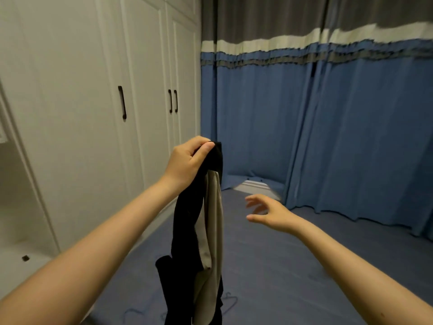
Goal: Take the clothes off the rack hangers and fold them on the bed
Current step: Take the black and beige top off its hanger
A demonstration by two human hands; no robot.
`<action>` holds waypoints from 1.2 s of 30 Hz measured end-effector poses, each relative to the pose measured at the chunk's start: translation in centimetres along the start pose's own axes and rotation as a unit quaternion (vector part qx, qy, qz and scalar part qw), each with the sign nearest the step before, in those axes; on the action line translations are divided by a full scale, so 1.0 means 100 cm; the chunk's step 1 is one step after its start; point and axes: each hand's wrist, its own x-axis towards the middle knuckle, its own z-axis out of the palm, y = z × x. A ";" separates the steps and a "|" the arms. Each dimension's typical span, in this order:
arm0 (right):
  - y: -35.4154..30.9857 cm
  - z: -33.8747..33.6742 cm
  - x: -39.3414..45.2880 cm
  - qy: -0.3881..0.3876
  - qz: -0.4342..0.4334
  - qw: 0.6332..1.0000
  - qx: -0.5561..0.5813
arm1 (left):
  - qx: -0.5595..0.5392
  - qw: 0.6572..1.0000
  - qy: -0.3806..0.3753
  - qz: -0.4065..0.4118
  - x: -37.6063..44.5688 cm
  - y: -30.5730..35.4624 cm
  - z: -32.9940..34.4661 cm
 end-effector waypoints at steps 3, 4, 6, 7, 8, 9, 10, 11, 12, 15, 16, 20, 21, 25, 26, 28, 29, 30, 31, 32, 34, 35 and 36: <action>-0.025 0.005 -0.010 0.031 -0.063 0.995 0.076 | 0.000 0.999 -0.031 0.039 -0.004 0.028 0.009; -0.032 0.006 -0.013 0.032 -0.081 0.992 0.094 | 0.002 0.998 -0.037 0.050 -0.005 0.036 0.012; -0.042 0.004 -0.020 0.017 -0.098 0.985 0.139 | 0.004 0.997 -0.041 0.061 -0.007 0.053 0.014; -0.046 0.001 -0.027 0.002 -0.101 0.981 0.167 | 0.004 0.997 -0.040 0.062 -0.008 0.061 0.015; -0.047 -0.002 -0.033 -0.017 -0.102 0.976 0.190 | 0.005 0.997 -0.035 0.062 -0.009 0.067 0.014; -0.050 -0.008 -0.045 -0.038 -0.105 0.974 0.197 | 0.010 0.998 -0.029 0.064 -0.012 0.077 0.015; -0.051 -0.011 -0.055 -0.060 -0.105 0.974 0.189 | 0.012 0.998 -0.027 0.063 -0.014 0.084 0.015; -0.051 -0.013 -0.063 -0.077 -0.102 0.976 0.174 | 0.013 0.998 -0.025 0.062 -0.015 0.089 0.014; -0.049 -0.018 -0.075 -0.092 -0.096 0.979 0.156 | 0.015 0.998 -0.023 0.064 -0.019 0.098 0.016; -0.038 -0.031 -0.105 -0.106 -0.078 0.984 0.122 | 0.021 0.998 -0.015 0.060 -0.032 0.123 0.023; -0.033 -0.036 -0.119 -0.114 -0.069 0.985 0.106 | 0.023 0.998 -0.013 0.055 -0.038 0.133 0.028; -0.002 -0.049 -0.162 -0.180 -0.005 0.983 -0.028 | 0.036 0.999 0.005 0.037 -0.053 0.160 0.039; 0.009 -0.051 -0.175 -0.180 0.013 0.983 -0.028 | 0.041 0.999 0.005 0.034 -0.058 0.167 0.042; 0.037 -0.065 -0.230 -0.109 0.036 0.989 0.097 | 0.069 0.997 0.004 0.023 -0.077 0.184 0.047; 0.043 -0.072 -0.241 -0.086 0.037 0.989 0.112 | 0.078 0.997 0.002 0.017 -0.083 0.184 0.047; 0.055 -0.087 -0.265 -0.051 0.045 0.986 0.154 | 0.102 0.995 -0.008 -0.003 -0.097 0.183 0.051; 0.061 -0.094 -0.275 -0.038 0.048 0.982 0.181 | 0.110 0.994 -0.015 -0.014 -0.103 0.182 0.054; 0.066 -0.099 -0.283 -0.029 0.050 0.976 0.208 | 0.114 0.993 -0.022 -0.022 -0.109 0.181 0.056; 0.072 -0.105 -0.294 -0.019 0.057 0.970 0.234 | 0.112 0.993 -0.029 -0.025 -0.115 0.181 0.062; 0.076 -0.110 -0.302 -0.011 0.062 0.965 0.256 | 0.110 0.993 -0.033 -0.026 -0.119 0.182 0.067; 0.080 -0.121 -0.314 0.012 0.077 0.960 0.268 | 0.113 0.992 -0.046 -0.030 -0.125 0.184 0.075; 0.083 -0.127 -0.318 0.024 0.088 0.964 0.251 | 0.109 0.992 -0.057 -0.035 -0.127 0.184 0.080; 0.084 -0.133 -0.321 0.036 0.097 0.968 0.228 | 0.103 0.991 -0.073 -0.043 -0.127 0.183 0.084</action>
